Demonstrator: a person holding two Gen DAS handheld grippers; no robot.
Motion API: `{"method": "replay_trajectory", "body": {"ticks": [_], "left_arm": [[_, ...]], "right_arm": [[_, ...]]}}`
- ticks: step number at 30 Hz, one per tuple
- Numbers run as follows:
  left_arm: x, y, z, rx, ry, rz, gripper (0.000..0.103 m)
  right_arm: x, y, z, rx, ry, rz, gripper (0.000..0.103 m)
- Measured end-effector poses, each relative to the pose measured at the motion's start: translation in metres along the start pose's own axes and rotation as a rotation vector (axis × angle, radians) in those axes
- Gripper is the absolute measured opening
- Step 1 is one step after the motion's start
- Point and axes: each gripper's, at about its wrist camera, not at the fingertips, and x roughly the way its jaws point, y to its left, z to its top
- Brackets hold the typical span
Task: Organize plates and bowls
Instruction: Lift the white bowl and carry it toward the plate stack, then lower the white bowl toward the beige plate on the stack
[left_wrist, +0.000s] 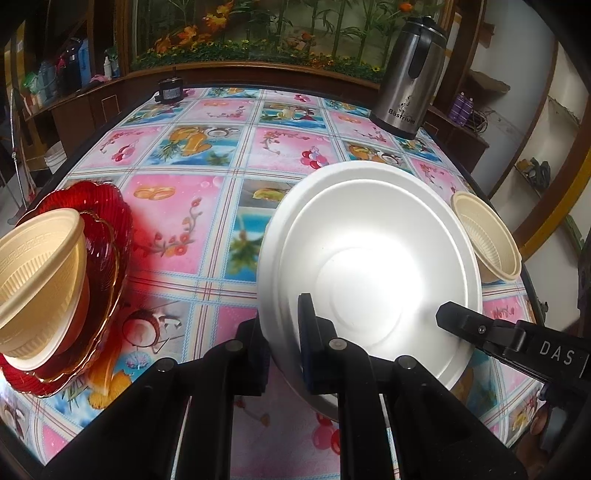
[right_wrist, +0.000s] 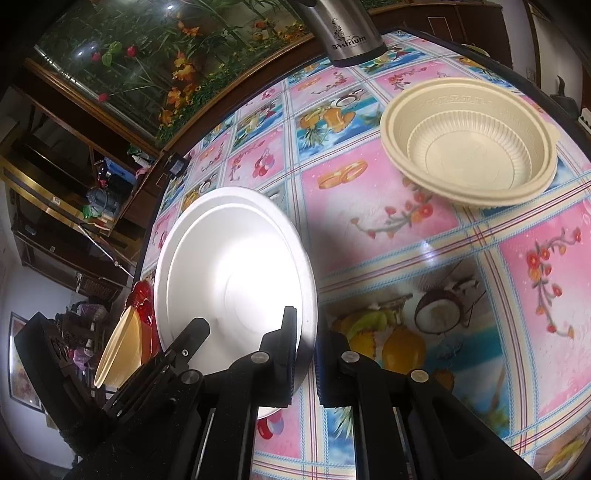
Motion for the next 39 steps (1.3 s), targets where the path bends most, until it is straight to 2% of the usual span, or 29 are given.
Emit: {"method": "replay_trajectory", "body": {"ticks": [17,23,32,39], "left_arm": [[-0.024,0.018,-0.011,-0.011,-0.033,0.02,0.011],[-0.045,0.027,-0.012,-0.013,-0.076,0.028,0.011],[-0.108,0.069,-0.013,-0.067,-0.211,0.09,0.011],[-0.136,0.116,-0.021,-0.141,-0.267,0.167,0.011]], "right_arm": [[-0.002,0.019,-0.019,-0.043,-0.004,0.038,0.008],[-0.006,0.031,-0.023,-0.065,-0.006,0.064,0.008],[-0.018,0.088,-0.031,-0.17,-0.019,0.16,0.009],[-0.006,0.149,-0.046,-0.282,0.017,0.243,0.009]]}}
